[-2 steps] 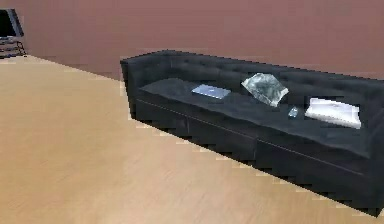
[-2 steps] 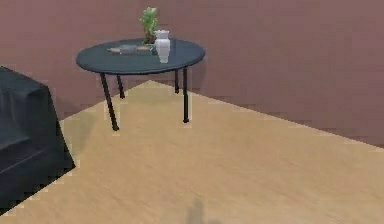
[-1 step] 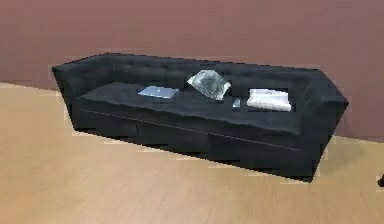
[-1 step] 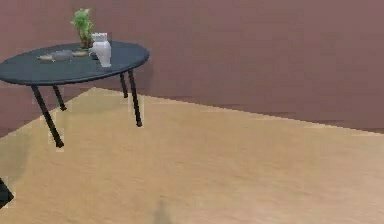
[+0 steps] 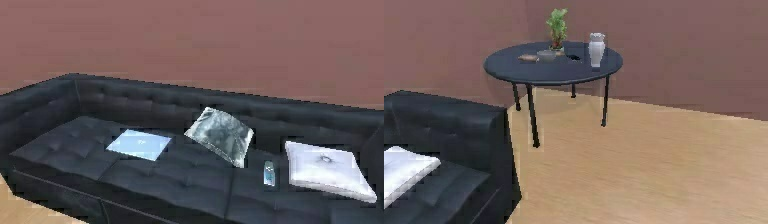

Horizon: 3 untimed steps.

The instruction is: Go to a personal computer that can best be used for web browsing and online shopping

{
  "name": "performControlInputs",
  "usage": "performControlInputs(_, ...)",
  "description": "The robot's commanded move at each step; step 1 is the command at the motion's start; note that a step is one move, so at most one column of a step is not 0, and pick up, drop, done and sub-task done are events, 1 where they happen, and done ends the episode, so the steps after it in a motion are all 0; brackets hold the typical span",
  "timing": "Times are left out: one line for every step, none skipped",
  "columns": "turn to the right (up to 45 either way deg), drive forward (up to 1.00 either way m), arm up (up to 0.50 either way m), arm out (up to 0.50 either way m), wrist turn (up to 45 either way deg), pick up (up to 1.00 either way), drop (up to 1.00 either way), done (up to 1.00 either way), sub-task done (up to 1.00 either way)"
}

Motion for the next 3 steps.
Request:
performControlInputs(0.0, 0.15, 0.00, 0.00, 0.0, 0.00, 0.00, 0.00, 0.00)
performControlInputs(-18.0, 0.00, 0.00, 0.00, 0.0, 0.00, 0.00, 0.00, 0.00)
performControlInputs(0.0, 0.00, 0.00, 0.00, 0.0, 0.00, 0.00, 1.00, 0.00)
